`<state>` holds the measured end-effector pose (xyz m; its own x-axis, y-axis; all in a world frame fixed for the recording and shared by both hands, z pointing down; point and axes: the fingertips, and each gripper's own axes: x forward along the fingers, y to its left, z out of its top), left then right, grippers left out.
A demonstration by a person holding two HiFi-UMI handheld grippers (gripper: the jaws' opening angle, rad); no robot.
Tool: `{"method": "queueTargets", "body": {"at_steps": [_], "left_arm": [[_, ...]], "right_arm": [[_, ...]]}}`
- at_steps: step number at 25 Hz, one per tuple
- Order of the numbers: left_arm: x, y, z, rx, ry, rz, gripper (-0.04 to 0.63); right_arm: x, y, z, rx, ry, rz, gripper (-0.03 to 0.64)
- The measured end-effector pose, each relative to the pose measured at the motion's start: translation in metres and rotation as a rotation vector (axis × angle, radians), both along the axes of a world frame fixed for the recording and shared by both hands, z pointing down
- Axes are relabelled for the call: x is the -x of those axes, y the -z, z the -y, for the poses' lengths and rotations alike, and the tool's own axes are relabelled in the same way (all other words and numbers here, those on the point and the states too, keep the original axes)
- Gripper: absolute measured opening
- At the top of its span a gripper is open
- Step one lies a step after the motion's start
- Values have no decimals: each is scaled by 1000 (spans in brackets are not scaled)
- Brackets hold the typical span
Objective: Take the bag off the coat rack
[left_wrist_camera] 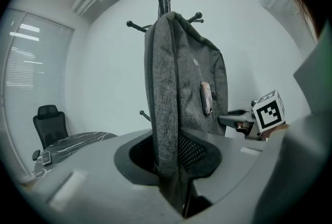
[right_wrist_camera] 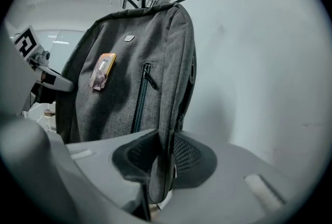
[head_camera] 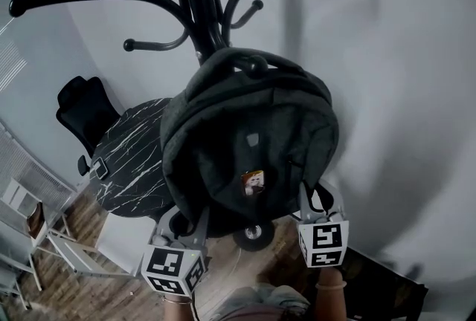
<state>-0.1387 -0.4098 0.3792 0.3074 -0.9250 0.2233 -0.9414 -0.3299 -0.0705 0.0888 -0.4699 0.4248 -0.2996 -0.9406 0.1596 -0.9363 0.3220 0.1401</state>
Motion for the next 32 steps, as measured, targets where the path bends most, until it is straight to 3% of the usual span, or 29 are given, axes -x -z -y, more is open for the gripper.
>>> {"method": "queueTargets", "body": {"at_steps": [32], "left_arm": [[-15, 30, -41, -80, -35, 30, 90]], "right_arm": [[-15, 32, -56, -90, -52, 5, 60]]}}
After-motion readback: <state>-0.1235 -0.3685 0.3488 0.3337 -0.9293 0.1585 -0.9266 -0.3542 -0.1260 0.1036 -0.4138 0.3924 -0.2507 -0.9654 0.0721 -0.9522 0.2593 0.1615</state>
